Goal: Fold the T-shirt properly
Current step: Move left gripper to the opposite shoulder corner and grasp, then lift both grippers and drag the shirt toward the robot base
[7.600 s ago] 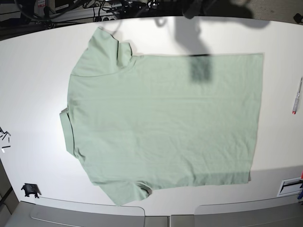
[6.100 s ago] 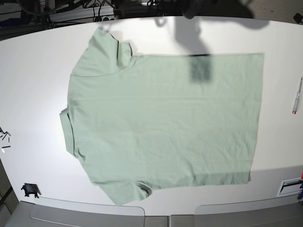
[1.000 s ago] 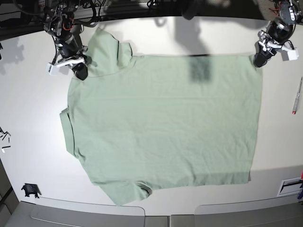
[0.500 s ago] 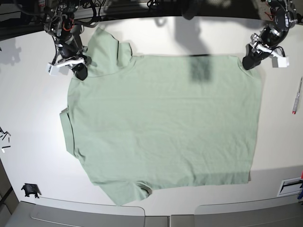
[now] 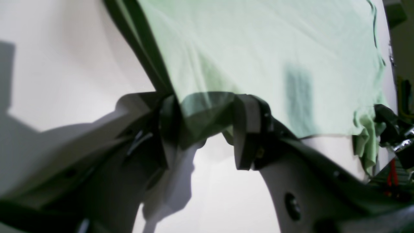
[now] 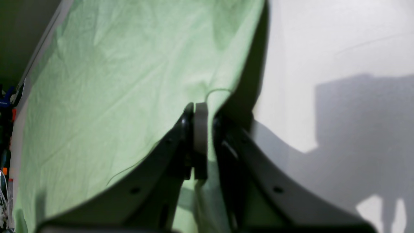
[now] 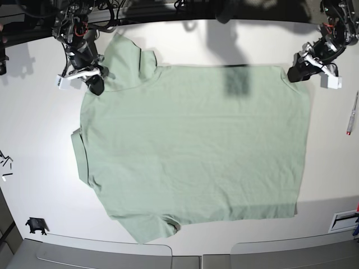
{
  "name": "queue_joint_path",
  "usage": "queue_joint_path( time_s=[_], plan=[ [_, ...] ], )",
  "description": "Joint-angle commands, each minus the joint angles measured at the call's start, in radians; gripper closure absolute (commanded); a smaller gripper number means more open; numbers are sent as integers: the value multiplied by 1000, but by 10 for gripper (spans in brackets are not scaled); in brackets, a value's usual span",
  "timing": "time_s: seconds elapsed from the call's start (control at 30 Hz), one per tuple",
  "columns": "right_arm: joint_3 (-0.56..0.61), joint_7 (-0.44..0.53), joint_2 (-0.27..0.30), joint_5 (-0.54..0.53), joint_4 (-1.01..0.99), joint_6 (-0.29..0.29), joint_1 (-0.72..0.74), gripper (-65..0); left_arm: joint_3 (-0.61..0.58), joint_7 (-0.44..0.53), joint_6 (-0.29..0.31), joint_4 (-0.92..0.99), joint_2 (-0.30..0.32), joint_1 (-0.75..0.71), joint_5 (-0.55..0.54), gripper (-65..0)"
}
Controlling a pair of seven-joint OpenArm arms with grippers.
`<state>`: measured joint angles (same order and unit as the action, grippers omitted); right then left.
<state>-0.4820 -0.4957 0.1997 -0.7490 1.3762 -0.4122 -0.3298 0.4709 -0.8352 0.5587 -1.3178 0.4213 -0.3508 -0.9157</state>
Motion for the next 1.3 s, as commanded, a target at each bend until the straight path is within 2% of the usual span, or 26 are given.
queue_joint_path(
  time_s=[0.0,0.03,0.13,0.43,0.53,0.67,0.83,0.97,1.0,1.03,1.1,1.27],
  plan=[
    [-2,-3,8,-10,8,0,0,0,-1,-94,-87,13,15,-18,91,-267],
    [-2,-3,8,-10,8,0,0,0,-1,-120,-82,13,18,-18,27,-267],
    [-2,-3,8,-10,8,0,0,0,-1,-225,-6,13,20,-18,-163,-267],
    [-2,-3,8,-10,8,0,0,0,-1,-301,11,13,20,-24,-246,-267],
    [-3,-3,8,-10,8,0,0,0,-1,-270,11,13,19,-27,-232,-267],
    [-2,-3,8,-10,8,0,0,0,-1,-159,6,13,19,-26,-135,-267],
    [-2,-3,8,-10,8,0,0,0,-1,-52,-84,13,19,-26,-21,-267],
    [-3,-3,8,-10,8,0,0,0,-1,-50,-91,13,19,-26,-16,-262],
    [-2,-3,8,-10,8,0,0,0,-1,-50,-91,13,19,-26,-16,-233],
    [-3,-5,8,-10,8,0,0,0,-1,-49,-91,13,19,-26,-16,-172],
    [-2,-10,8,-10,8,0,0,0,-1,-49,-91,13,19,-26,-16,0],
    [-3,-67,8,-10,10,0,-1,0,0,-46,-90,13,19,-26,-16,0]
  ],
)
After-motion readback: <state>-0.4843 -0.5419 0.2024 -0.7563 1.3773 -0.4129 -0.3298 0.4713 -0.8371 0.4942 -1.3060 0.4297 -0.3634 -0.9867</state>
